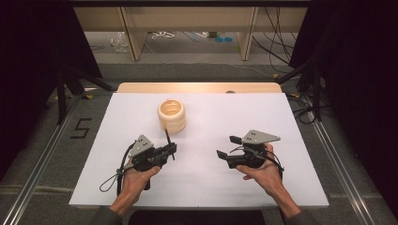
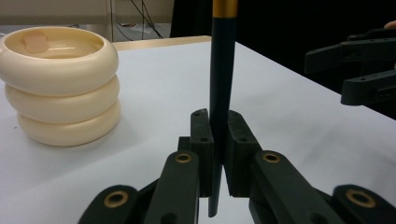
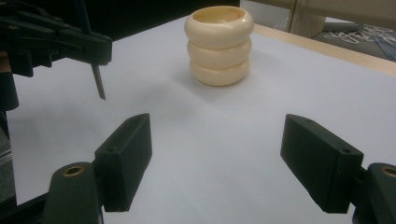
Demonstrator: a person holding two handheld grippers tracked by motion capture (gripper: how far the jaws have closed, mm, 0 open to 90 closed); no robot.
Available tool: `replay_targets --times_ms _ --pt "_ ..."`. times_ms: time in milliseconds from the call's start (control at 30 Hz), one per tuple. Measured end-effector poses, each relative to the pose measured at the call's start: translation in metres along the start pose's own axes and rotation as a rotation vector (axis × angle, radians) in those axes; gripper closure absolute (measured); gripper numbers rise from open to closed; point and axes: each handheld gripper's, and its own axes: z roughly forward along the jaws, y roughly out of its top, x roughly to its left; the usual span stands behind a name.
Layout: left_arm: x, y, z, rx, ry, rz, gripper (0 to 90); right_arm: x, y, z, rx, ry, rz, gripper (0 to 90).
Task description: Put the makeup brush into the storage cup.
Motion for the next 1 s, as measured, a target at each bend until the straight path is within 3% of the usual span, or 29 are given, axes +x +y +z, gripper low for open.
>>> replay_targets --times_ms 367,400,500,1000 --pt "0.009 0.006 0.002 0.000 0.026 0.006 83.5 0.002 -0.010 -0.010 0.003 -0.018 0.007 23.6" --pt "0.010 0.007 0.003 0.001 0.027 -0.017 83.5 0.002 -0.011 -0.011 0.001 -0.016 0.010 23.7" --pt "0.014 0.011 0.004 0.007 0.028 0.003 83.5 0.002 -0.012 -0.013 0.006 -0.017 0.007 24.2" --pt "0.029 0.025 0.009 -0.009 0.054 -0.024 83.5 0.000 -0.024 -0.024 0.014 -0.024 0.035 24.2"
